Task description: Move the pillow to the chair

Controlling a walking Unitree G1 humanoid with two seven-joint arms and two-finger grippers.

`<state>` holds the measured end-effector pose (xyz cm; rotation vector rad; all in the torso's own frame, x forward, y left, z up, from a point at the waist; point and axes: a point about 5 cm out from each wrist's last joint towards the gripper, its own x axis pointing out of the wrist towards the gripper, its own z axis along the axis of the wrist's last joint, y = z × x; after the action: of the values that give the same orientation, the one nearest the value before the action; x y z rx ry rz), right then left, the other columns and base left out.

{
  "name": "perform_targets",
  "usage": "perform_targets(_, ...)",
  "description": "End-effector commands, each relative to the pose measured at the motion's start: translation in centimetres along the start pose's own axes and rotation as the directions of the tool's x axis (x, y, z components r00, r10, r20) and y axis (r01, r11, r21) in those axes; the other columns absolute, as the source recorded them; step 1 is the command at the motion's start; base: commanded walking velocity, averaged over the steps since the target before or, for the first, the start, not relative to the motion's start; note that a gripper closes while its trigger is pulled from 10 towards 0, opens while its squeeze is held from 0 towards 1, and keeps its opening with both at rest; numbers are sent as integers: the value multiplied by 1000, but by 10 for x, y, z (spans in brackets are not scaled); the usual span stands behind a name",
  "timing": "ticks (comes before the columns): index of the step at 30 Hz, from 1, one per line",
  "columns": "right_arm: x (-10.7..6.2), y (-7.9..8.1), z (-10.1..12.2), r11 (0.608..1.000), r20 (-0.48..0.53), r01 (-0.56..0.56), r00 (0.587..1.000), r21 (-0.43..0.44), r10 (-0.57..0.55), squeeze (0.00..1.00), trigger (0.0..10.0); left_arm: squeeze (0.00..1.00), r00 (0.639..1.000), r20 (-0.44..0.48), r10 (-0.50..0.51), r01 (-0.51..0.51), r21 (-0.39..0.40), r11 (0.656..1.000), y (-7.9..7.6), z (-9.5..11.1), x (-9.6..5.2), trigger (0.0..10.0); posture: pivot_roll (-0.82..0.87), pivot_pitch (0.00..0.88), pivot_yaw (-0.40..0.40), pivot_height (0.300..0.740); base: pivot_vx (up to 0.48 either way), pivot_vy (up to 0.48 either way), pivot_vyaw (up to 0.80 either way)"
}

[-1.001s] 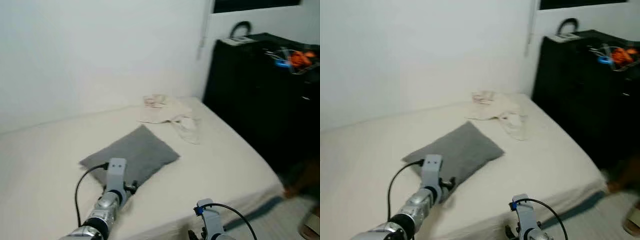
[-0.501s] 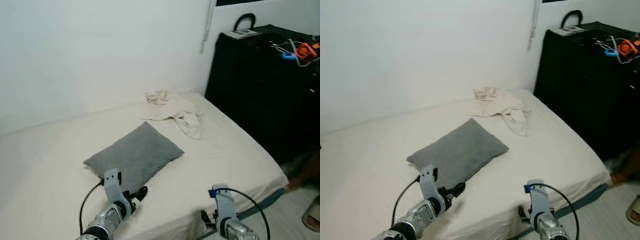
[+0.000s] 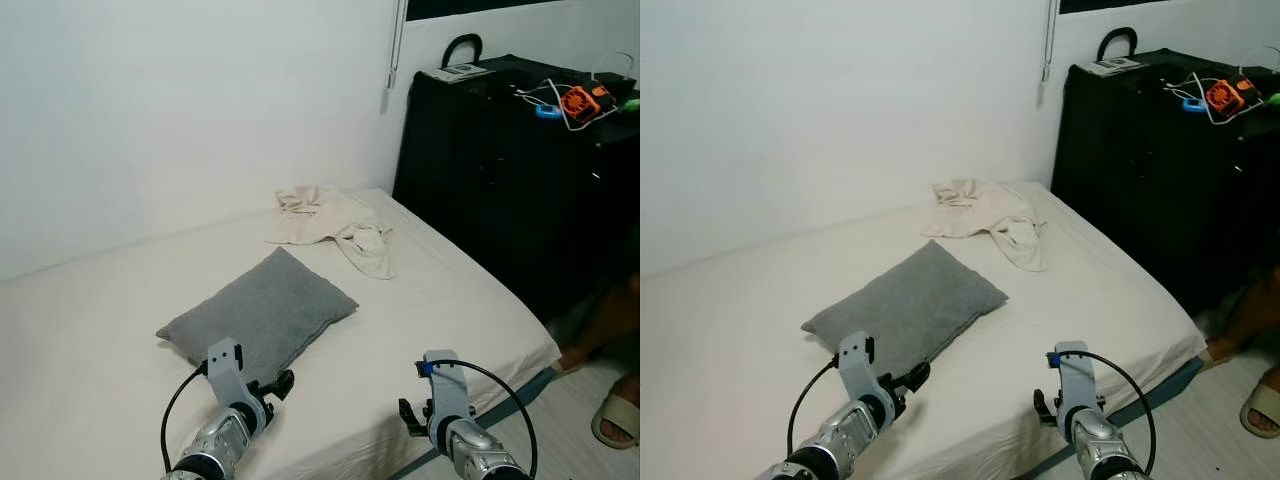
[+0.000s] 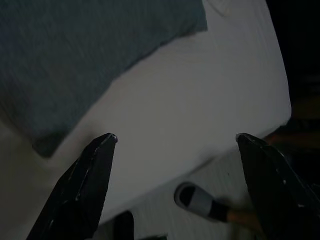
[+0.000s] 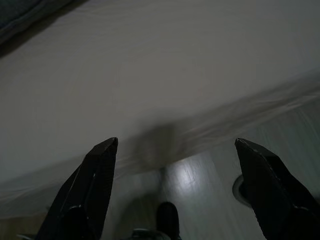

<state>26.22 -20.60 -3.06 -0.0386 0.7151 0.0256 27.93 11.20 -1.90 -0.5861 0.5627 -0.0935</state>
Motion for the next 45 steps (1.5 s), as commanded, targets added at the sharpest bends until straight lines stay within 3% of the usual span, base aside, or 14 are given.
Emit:
perform_targets(1, 1, 5, 5, 1000, 29, -16, 999, 16, 15, 0, 10000, 0, 999, 41, -1, 1, 19, 1000, -6, 9, 4, 10000, -120, 0, 24, 640, 0, 0, 0)
perform_targets(9, 2, 11, 14, 999, 84, -44, 995, -15, 45, 0, 10000, 0, 992, 128, 17, -32, 116, 993, -12, 29, 8, 10000, -124, 0, 32, 607, 0, 0, 0)
perform_targets(13, 3, 14, 15, 998, 92, -54, 994, -15, 55, 0, 10000, 0, 986, 156, 53, -74, 128, 989, -11, 34, 8, 10000, -126, 0, 36, 595, 0, 0, 0)
perform_targets(20, 2, 17, 10, 998, 84, -66, 994, -21, 68, 0, 10000, 0, 977, 200, 79, -107, 132, 985, -16, 42, 10, 10000, -126, 0, 40, 565, 0, 0, 0)
perform_targets(29, 2, 23, 15, 996, 129, -92, 987, 0, 92, 0, 10000, 0, 944, 310, 113, -139, 64, 988, -32, 66, 14, 10000, -130, 0, 52, 555, 0, 0, 0)
perform_targets(34, 2, 26, 14, 994, 134, -107, 985, -1, 106, 0, 10000, 0, 938, 340, 72, -83, 18, 996, -44, 77, 17, 10000, -130, 0, 59, 555, 0, 0, 0)
perform_targets(37, 2, 27, 11, 994, 129, -110, 986, 2, 109, 0, 10000, 0, 936, 351, -34, 37, -1, 999, -57, 83, 19, 10000, -127, 0, 60, 555, 0, 0, 0)
perform_targets(39, 2, 28, 10, 994, 127, -111, 986, 3, 110, 0, 10000, 0, 932, 360, -39, 40, 5, 999, -59, 85, 19, 10000, -126, 0, 61, 555, 0, 0, 0)
perform_targets(42, 1, 29, 7, 994, 123, -113, 986, 5, 112, 0, 10000, 0, 923, 384, 8, -21, 31, 999, -54, 90, 18, 10000, -125, 0, 63, 555, 0, 0, 0)
perform_targets(43, 1, 30, 6, 993, 121, -116, 986, 7, 114, 0, 10000, 0, 908, 413, 67, -102, 63, 993, -47, 95, 15, 10000, -127, 0, 67, 555, 0, 0, 0)
perform_targets(45, 1, 31, 5, 993, 121, -118, 986, 8, 116, 0, 10000, 0, 896, 433, 102, -154, 87, 984, -43, 98, 14, 10000, -128, 0, 68, 555, 0, 0, 0)
